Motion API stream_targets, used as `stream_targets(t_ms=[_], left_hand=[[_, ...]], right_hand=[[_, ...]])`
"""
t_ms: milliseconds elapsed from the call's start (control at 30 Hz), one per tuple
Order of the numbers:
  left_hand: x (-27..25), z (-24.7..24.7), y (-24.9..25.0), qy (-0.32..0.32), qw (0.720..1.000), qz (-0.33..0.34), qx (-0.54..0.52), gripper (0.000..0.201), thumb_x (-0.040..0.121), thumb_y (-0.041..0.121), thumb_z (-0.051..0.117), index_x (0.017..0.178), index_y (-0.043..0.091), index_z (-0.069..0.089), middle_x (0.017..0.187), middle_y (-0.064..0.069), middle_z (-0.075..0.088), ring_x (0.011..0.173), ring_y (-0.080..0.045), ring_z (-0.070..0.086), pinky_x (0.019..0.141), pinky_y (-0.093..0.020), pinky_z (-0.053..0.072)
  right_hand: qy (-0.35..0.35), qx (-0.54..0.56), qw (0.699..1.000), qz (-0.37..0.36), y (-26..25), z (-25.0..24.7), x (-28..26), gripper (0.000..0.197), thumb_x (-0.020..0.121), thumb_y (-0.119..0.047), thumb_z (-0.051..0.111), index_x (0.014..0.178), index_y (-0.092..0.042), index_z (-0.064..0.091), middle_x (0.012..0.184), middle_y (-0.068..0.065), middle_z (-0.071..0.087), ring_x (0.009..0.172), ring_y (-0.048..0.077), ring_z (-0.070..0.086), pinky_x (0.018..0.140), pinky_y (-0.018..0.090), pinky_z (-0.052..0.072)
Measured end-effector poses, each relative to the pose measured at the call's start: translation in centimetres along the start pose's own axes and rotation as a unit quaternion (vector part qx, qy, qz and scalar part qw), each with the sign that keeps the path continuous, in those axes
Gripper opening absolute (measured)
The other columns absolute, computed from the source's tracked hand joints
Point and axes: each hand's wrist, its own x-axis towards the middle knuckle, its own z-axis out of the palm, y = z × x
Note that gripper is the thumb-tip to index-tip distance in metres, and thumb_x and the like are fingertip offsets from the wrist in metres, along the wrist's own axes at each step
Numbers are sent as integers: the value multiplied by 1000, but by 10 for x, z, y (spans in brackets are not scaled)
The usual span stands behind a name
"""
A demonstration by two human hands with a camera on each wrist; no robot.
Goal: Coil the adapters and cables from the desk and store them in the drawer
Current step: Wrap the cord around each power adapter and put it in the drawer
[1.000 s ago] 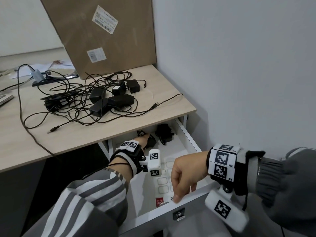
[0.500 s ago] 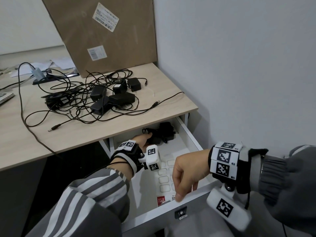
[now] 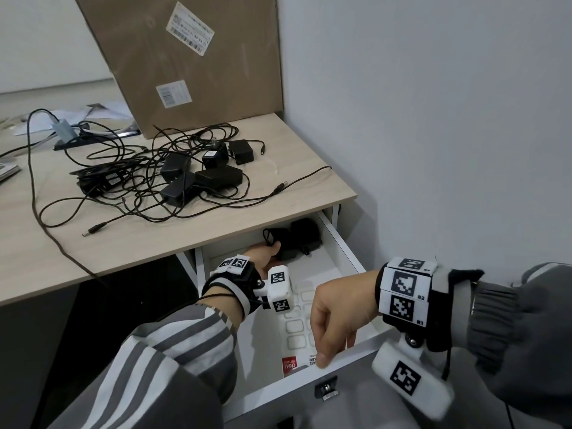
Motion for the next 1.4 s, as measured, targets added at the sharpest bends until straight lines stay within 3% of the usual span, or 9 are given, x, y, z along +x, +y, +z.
stream_targets(t_ms=[133,333,600,867,1033,1100,1167,1267,1400], left_hand=[[0,0,2,-7,1000,6,-6,37,102,22,44,129,-2,50,85,-3,57,66,-13,50,53,-23,41],[-6,-5,5,-47,998,-35,-21,31,102,21,44,125,2,49,83,-5,57,69,-17,53,57,-26,44],[-8,-6,5,10,998,-29,-56,24,91,25,64,102,5,58,79,-7,55,65,-19,54,59,-30,45],[-27,-8,18,-3,999,-25,-28,29,96,37,53,95,9,57,83,-7,57,70,-20,55,63,-31,46],[-38,-21,24,30,1000,1,-7,21,93,27,60,103,10,55,112,-11,54,100,-24,52,86,-35,48],[-49,-27,28,17,1000,-6,1,14,93,21,58,96,7,58,111,-12,56,96,-23,55,76,-33,49],[-65,-34,36,-36,999,-8,22,20,96,18,52,107,3,60,108,-11,61,85,-20,59,64,-27,47],[-91,-48,53,-110,992,-2,67,22,95,18,53,110,6,64,102,-7,68,83,-14,63,61,-22,48],[-110,-69,84,-88,993,67,49,14,95,17,53,96,11,65,87,-1,70,76,-10,62,56,-18,46]], right_hand=[[-2,2,1000,1,0,-1,0,12,78,-26,78,79,-16,72,79,1,68,73,9,61,72,19,54],[1,-3,1000,-3,1,0,1,12,77,-28,78,77,-18,71,77,-1,67,73,7,61,73,20,54],[2,-8,1000,-1,2,0,0,14,77,-28,78,79,-16,72,76,-3,67,73,7,61,73,20,54],[-2,-16,1000,2,1,3,-3,15,78,-27,77,82,-14,72,80,0,69,76,10,64,75,23,55],[-2,-42,999,4,-2,3,-6,13,78,-29,76,81,-18,72,81,-2,69,79,8,64,74,23,55],[-2,-57,998,5,-4,2,-6,14,80,-30,75,86,-18,71,82,-4,68,80,6,63,75,23,55],[-5,-70,997,8,-7,-1,-5,17,82,-31,73,92,-18,71,83,-7,69,81,4,64,74,21,53],[9,-89,996,7,-19,-16,-4,19,86,-33,68,96,-17,70,83,-12,69,83,4,66,72,20,52],[84,-102,991,-27,-47,-48,4,14,90,-26,61,95,-17,71,94,-5,73,83,5,69,63,18,49]])
